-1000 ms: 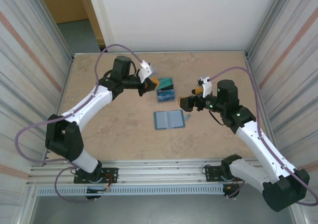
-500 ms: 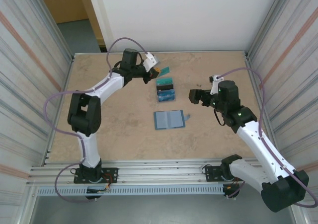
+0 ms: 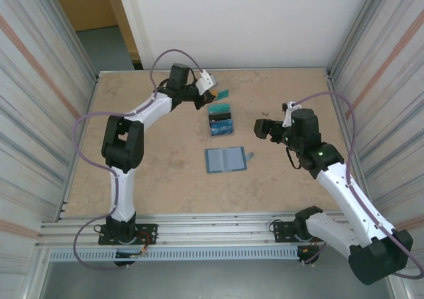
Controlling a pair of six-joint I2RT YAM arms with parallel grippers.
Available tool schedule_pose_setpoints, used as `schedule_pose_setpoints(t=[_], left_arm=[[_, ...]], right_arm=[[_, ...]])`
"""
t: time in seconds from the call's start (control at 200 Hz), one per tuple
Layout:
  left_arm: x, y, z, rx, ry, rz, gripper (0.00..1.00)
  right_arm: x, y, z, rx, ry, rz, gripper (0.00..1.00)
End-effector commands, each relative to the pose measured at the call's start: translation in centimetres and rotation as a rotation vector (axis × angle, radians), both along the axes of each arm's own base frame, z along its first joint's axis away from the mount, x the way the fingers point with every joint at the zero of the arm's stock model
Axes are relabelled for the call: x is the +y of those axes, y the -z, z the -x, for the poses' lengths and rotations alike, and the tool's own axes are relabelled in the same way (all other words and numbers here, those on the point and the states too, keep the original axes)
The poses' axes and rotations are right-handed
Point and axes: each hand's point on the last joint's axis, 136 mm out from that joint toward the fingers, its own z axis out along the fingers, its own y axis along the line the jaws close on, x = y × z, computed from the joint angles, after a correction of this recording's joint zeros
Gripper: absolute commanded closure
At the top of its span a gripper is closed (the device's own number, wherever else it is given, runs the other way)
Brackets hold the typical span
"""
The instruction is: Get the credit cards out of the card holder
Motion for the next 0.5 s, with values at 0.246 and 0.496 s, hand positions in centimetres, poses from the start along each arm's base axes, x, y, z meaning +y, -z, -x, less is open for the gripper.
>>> schedule_pose_setpoints(t=[0.246,0.496], left_arm=[[-1.2,3.6,1.1,0.045,0.081,-0.065,1.00],[-1.1,4.9,0.9,0.062,0.089,-0.095,1.00]], right_arm=[[-0.8,0.0,0.2,0.006,0.047,-0.012,0.01],[-0.8,0.1,0.3,0.010,0.045,-0.013,0.01]])
